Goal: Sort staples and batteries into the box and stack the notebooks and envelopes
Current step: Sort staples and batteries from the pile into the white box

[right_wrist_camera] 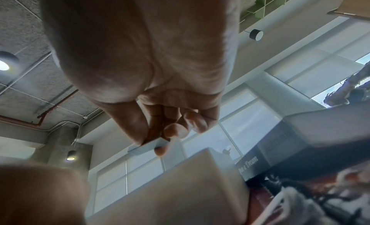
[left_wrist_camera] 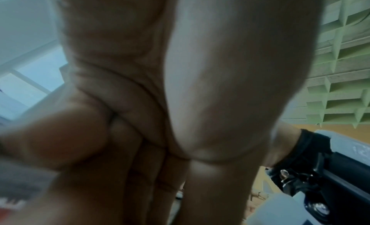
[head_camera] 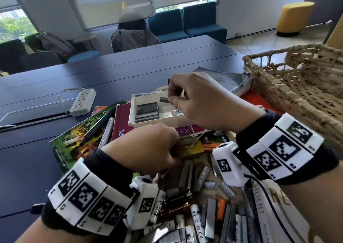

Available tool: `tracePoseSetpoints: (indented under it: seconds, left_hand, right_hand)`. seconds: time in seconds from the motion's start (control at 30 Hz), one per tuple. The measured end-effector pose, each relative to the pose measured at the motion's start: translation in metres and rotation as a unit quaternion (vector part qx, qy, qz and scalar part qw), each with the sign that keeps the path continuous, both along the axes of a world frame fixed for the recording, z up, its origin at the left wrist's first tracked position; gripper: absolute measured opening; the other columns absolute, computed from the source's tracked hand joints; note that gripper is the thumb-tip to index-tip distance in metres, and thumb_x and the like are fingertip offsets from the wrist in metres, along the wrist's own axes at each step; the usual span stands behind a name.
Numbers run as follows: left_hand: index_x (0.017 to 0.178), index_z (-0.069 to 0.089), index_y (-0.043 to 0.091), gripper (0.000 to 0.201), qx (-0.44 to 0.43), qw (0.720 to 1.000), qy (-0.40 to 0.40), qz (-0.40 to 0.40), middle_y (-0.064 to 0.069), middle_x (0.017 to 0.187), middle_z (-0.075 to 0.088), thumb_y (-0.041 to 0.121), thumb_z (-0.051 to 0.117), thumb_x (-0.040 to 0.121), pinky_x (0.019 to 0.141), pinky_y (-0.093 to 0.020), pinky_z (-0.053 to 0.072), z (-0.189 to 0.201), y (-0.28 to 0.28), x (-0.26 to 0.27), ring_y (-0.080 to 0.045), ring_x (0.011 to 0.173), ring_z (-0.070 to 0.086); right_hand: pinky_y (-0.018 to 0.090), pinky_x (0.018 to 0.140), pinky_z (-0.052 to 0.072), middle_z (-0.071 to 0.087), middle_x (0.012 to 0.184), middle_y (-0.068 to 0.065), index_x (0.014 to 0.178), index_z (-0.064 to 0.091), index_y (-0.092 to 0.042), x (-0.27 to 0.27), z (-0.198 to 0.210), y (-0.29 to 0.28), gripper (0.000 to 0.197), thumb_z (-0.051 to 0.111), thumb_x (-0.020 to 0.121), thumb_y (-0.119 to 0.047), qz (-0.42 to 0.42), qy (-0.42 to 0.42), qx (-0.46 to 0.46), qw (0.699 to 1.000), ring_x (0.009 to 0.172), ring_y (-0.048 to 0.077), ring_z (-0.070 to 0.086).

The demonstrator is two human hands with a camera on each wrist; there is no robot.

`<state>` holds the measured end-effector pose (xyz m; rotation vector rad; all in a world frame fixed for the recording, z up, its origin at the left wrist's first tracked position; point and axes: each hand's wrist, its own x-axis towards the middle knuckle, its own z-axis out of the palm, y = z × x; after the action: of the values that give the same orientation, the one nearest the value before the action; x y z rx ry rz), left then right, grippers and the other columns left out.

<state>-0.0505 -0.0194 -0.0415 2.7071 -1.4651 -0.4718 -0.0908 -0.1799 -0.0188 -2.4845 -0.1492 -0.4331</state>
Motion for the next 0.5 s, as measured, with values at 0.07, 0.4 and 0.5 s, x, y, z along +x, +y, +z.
tracePoseSetpoints:
  seconds: [0.07,0.4,0.5]
  left_hand:
    - [0.087,0.066,0.028,0.016,-0.013,1.000,0.002,-0.004,0.010,0.075,0.062,0.041,0.075,0.086,0.061,-0.025,0.046,0.0011,-0.0003,0.0000,-0.005,0.067,0.059]
    - [0.065,0.061,0.031,0.028,0.002,0.998,0.050,-0.023,0.008,0.064,0.066,0.041,0.074,0.088,0.059,-0.023,0.050,0.0005,-0.0020,-0.0043,-0.006,0.056,0.061]
    - [0.062,0.059,0.032,0.030,0.007,0.999,0.044,-0.016,0.008,0.064,0.064,0.040,0.075,0.085,0.062,-0.026,0.054,-0.0011,-0.0025,-0.0042,-0.007,0.057,0.060]
  right_hand:
    - [0.011,0.058,0.037,0.059,0.073,-0.012,0.088,0.063,-0.020,0.0006,-0.0004,-0.0002,0.010,0.062,0.098,-0.019,-0.001,-0.004,-0.001,1.000,0.064,0.001,0.050]
    - [0.011,0.056,0.038,0.056,0.069,-0.013,0.088,0.065,-0.020,0.0014,-0.0013,0.0002,0.010,0.063,0.098,-0.020,0.004,-0.004,0.001,1.000,0.060,-0.008,0.050]
    - [0.011,0.056,0.037,0.058,0.070,-0.012,0.088,0.065,-0.020,0.0020,-0.0020,0.0002,0.009,0.063,0.097,-0.020,0.004,-0.007,-0.003,1.000,0.060,-0.006,0.050]
